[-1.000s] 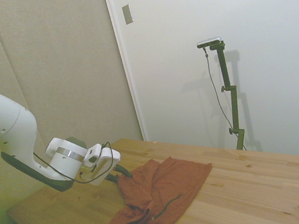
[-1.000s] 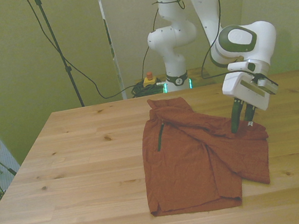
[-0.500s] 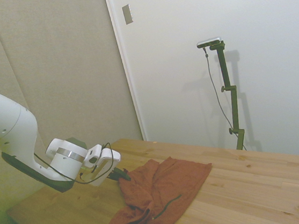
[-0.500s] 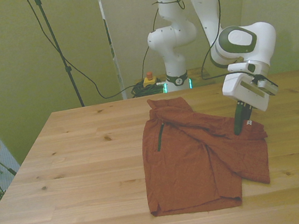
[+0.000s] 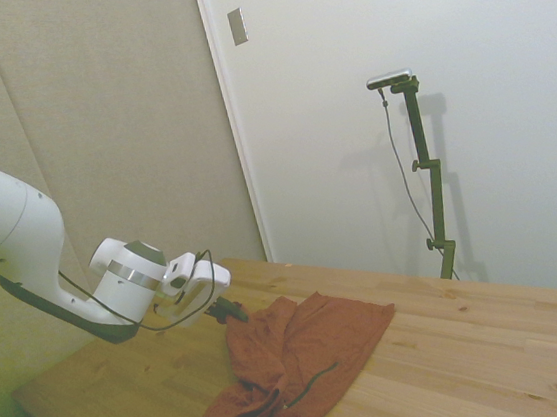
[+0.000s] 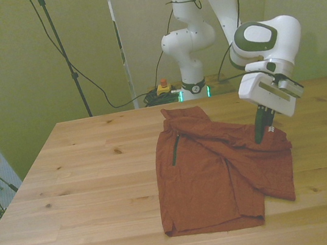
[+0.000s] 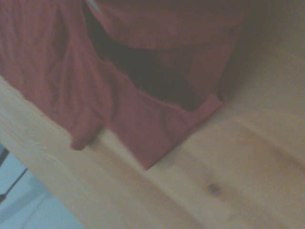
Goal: Fold the shorts
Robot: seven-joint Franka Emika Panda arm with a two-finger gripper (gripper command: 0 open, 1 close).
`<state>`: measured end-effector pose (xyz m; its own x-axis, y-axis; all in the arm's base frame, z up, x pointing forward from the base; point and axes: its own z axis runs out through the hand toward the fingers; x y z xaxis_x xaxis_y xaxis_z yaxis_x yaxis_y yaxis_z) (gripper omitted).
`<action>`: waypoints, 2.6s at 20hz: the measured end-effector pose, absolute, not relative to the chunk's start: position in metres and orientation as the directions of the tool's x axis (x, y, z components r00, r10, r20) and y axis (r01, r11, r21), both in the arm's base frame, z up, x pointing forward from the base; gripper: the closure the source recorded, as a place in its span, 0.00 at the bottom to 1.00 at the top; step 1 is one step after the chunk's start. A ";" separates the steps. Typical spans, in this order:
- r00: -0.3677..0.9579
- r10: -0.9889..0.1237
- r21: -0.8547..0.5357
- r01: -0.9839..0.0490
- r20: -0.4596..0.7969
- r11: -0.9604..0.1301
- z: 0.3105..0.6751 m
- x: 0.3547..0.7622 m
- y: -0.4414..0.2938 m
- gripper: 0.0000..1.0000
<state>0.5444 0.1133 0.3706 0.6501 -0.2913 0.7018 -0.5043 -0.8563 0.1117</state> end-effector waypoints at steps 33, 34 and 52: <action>0.487 -0.667 -0.083 -0.770 0.564 -0.633 0.429 0.646 -0.157 0.00; 0.485 -0.668 -0.087 -0.770 0.564 -0.632 0.431 0.647 -0.158 0.00; 0.544 -0.828 -0.125 -0.820 0.134 -0.559 0.482 0.554 -0.093 0.00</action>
